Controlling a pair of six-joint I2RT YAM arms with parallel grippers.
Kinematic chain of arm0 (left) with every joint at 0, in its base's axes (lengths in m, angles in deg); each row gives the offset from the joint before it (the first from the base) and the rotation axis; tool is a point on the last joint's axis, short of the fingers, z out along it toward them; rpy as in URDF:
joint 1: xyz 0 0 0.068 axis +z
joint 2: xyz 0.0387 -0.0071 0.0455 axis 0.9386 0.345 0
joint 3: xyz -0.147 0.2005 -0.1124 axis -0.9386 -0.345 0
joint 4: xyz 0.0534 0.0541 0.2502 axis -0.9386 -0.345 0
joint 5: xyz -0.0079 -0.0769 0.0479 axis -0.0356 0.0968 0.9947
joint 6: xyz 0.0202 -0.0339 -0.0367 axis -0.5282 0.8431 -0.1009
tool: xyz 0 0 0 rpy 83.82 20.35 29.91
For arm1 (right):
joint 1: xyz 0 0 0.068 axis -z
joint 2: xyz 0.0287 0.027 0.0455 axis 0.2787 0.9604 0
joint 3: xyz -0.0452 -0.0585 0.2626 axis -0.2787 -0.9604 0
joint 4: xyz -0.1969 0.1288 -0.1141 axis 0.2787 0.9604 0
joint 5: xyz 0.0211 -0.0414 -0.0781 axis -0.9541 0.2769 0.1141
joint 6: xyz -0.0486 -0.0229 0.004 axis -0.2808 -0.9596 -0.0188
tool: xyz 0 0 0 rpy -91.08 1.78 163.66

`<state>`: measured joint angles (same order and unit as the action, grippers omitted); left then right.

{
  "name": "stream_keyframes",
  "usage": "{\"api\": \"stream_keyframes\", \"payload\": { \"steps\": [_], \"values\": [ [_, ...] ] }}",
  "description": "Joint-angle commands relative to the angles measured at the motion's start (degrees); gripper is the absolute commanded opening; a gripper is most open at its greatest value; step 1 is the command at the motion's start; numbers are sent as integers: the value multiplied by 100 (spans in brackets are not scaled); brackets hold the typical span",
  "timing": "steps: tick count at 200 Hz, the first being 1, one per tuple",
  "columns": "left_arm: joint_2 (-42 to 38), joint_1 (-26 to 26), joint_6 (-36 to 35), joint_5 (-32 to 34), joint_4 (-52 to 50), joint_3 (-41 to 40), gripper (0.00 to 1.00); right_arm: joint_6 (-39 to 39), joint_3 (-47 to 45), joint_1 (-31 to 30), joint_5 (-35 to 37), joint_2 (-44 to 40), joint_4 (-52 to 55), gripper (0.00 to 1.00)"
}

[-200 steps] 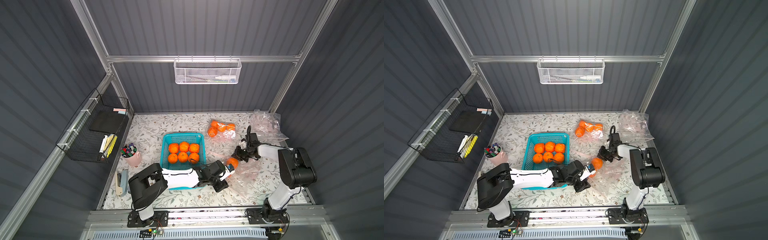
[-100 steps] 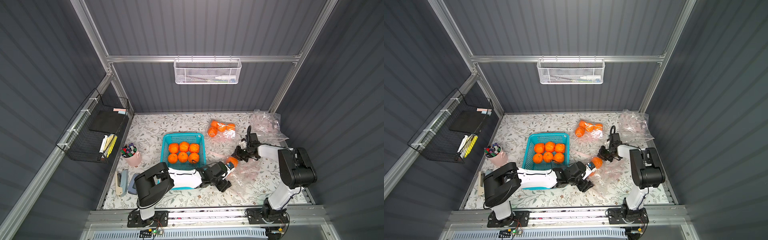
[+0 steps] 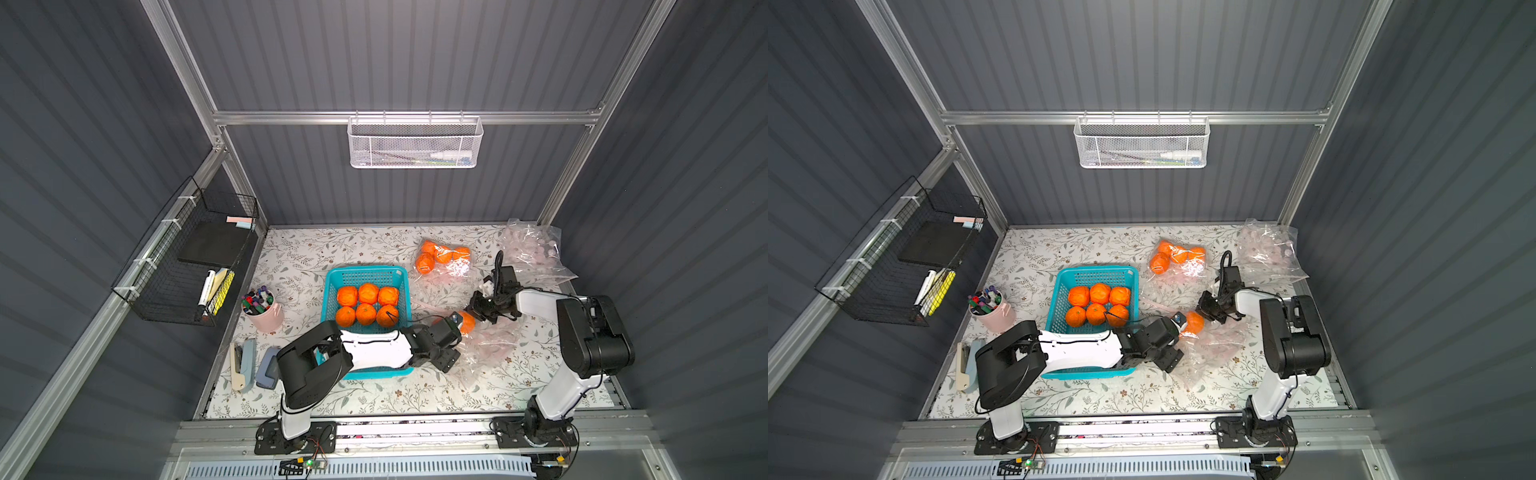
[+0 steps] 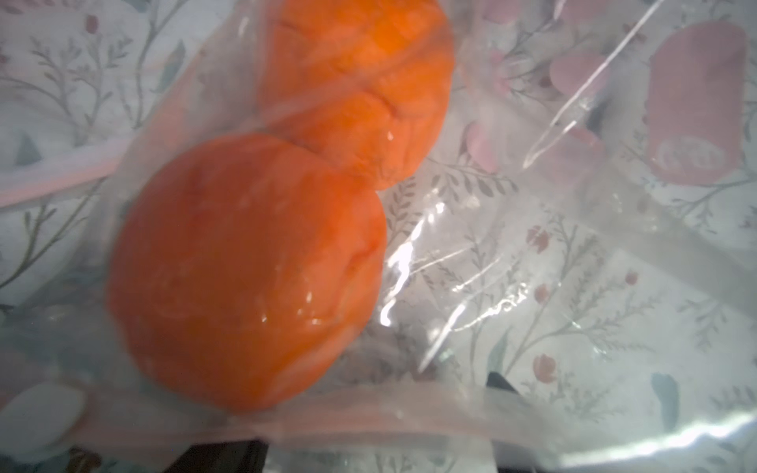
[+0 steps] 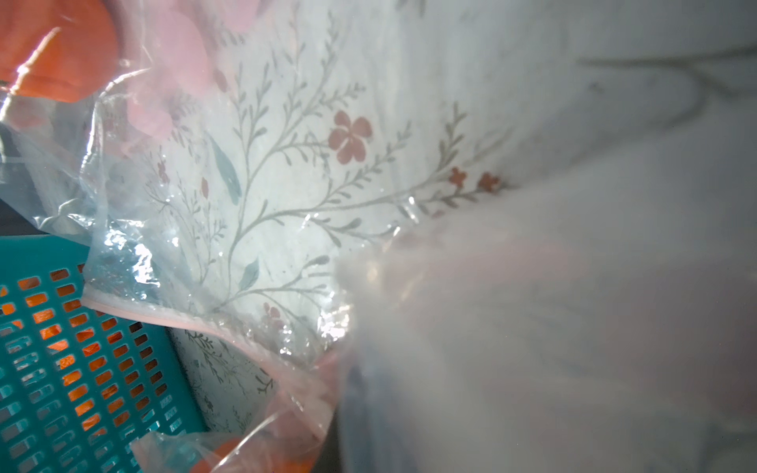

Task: Open the zip-top bag and take out the orange
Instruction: Pick up the orange from the zipper food storage bag.

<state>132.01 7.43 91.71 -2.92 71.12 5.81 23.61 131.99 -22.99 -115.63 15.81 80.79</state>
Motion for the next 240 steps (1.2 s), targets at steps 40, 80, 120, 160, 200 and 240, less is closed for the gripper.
{"api": "stream_keyframes", "payload": {
  "steps": [40,80,120,160,200,240],
  "values": [
    [156,134,-320,658,786,65,81,-22,-124,-44,90,49,461,7],
    [264,236,-613,447,1482,-38,83,-46,-133,-40,-3,23,464,7],
    [348,254,-820,204,1946,-137,85,-59,-133,-49,-267,-17,319,7],
    [562,306,-824,73,2108,-148,80,-87,-116,-117,-484,36,224,7],
    [563,333,-770,79,2258,-249,57,-120,-116,-134,-356,9,287,7],
    [84,333,-653,-309,1981,-495,38,-157,-108,-128,-133,-34,344,7]
  ]
}}
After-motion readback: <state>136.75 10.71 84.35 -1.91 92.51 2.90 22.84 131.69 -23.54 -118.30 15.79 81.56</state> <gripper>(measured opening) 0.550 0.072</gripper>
